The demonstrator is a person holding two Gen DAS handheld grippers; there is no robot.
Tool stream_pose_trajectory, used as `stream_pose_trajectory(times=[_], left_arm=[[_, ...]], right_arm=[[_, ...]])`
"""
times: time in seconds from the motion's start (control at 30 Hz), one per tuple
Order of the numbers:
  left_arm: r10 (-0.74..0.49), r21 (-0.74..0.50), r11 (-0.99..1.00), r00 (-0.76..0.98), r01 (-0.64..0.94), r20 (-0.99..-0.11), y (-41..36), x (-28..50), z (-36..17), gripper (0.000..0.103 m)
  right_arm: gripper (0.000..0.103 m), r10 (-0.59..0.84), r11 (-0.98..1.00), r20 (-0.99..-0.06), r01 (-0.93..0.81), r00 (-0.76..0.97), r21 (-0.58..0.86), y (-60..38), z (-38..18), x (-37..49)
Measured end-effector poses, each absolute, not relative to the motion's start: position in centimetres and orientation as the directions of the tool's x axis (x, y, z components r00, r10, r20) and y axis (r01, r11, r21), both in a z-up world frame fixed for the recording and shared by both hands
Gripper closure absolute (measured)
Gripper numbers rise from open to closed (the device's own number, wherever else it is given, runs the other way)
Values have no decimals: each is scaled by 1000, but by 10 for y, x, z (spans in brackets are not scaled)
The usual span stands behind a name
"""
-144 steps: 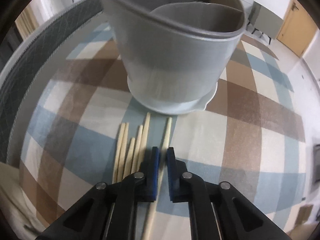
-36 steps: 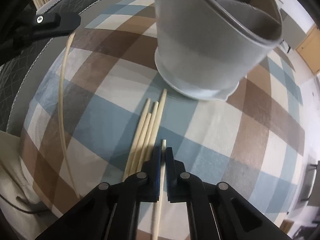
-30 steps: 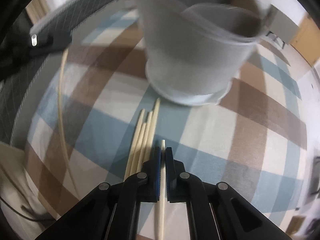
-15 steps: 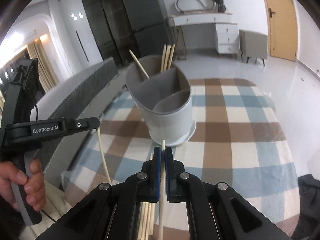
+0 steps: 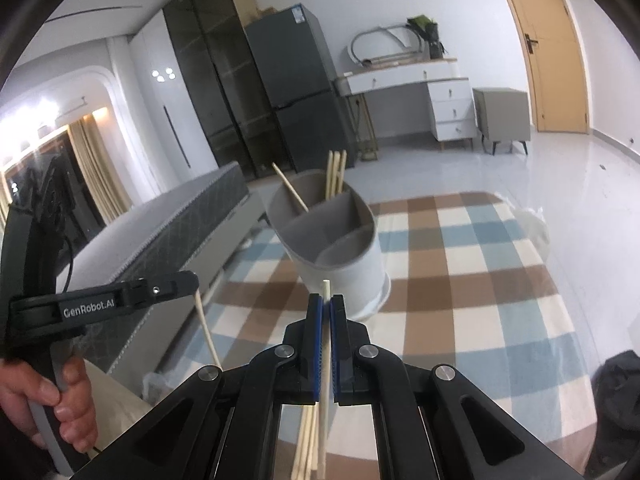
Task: Organize utensils
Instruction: 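Lift both held chopsticks and carry them above the utensil holder, then open both grippers to drop the chopsticks into the holder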
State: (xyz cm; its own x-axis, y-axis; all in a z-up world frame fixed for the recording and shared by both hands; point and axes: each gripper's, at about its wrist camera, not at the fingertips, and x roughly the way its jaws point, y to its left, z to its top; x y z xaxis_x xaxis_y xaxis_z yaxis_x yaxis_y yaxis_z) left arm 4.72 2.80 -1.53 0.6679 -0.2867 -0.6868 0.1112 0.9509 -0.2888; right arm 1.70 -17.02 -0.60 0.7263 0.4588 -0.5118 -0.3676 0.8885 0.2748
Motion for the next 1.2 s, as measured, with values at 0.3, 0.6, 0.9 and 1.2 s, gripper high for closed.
stream_pose_trajectory(times=[0.3,0.6,0.9,1.2], left_arm=[[-317,-293,943,701,158,-639,22,55,33,102],[-352,-362,918,749,160,-561,41,93,93,102],[-346,-370,914,798,167,-493,54,151,124,102],[-304,-307,938,808,161,-504,56,204,109,102]], right_arm=[[100,475,877,-421,-382,772,290,-178,29,20],[100,506,858,-331,-424,796,290,-174,88,55],[100,504,859,-284,-439,816,264,-154,134,116],[100,513,853,-255,-453,819,260,-133,138,175]])
